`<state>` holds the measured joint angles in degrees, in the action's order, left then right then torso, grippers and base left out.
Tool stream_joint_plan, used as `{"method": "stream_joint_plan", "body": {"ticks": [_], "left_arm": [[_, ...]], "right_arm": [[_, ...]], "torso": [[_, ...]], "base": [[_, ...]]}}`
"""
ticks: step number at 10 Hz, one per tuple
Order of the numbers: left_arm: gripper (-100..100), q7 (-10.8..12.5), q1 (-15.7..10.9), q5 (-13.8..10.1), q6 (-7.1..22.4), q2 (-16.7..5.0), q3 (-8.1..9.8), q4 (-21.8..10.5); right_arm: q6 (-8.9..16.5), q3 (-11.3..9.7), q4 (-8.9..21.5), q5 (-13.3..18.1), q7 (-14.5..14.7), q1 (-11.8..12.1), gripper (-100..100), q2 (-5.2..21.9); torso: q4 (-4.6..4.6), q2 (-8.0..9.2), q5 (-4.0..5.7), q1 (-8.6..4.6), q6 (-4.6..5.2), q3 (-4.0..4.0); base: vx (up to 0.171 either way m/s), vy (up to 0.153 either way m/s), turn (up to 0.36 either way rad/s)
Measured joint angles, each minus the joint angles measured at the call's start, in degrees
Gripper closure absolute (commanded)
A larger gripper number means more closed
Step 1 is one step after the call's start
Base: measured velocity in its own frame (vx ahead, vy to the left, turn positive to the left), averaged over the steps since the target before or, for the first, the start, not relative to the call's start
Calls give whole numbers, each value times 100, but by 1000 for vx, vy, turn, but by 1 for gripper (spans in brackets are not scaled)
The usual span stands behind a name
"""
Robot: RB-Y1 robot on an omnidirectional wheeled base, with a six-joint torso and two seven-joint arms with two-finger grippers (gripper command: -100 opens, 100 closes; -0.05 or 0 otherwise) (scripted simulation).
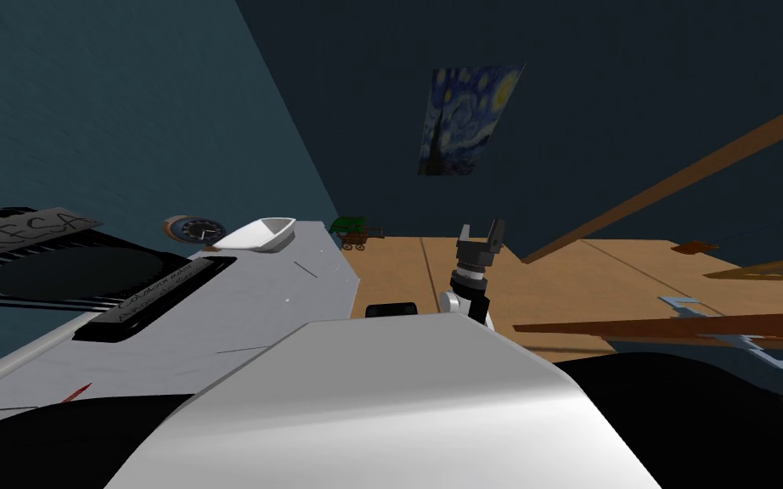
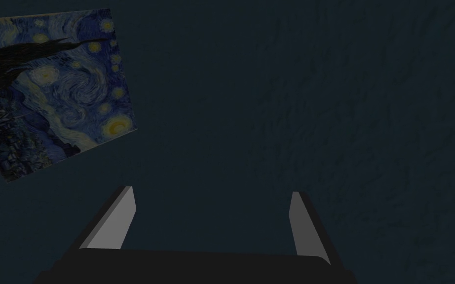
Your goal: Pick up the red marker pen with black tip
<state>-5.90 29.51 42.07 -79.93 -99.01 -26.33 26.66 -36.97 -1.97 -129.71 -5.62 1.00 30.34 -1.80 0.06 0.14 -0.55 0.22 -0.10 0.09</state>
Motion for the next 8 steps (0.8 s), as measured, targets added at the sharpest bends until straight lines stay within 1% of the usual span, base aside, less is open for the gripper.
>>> {"method": "stream_joint_plan", "body": {"ticks": [1,2,3,4,5,6,7,8], "left_arm": [[-100,10,106,-36,25,-14,114,40],[-100,71,382,-40,68,-22,304,132],[-100,109,455,41,70,16,482,111],[-100,183,646,162,64,50,668,125],[-100,220,761,217,63,81,858,119],[-100,218,642,336,32,138,946,37],[100,216,626,352,22,144,953,26],[100,216,628,350,23,143,953,28]], "right_arm": [[0,0,0,0,0,0,0,0],[0,0,0,0,0,0,0,0],[0,0,0,0,0,0,0,0],[0,0,0,0,0,0,0,0],[0,0,0,0,0,0,0,0],[0,0,0,0,0,0,0,0],[0,0,0,0,0,1,0,0],[0,0,0,0,0,1,0,0]], "torso": [[0,-4,0,2,-1,-2],[-1,0,-1,1,2,0],[0,0,-1,4,0,0],[1,4,-1,3,1,2],[1,3,-2,4,-2,2],[0,-3,-2,6,-2,-1],[-2,-8,-2,6,-2,-4],[-2,-11,-2,5,-2,-6]], "base": [[-39,-6,-100],[-41,2,-70],[-50,-3,-116],[-44,-2,-55],[-20,2,9],[-6,1,3],[0,0,0],[0,0,0]]}}
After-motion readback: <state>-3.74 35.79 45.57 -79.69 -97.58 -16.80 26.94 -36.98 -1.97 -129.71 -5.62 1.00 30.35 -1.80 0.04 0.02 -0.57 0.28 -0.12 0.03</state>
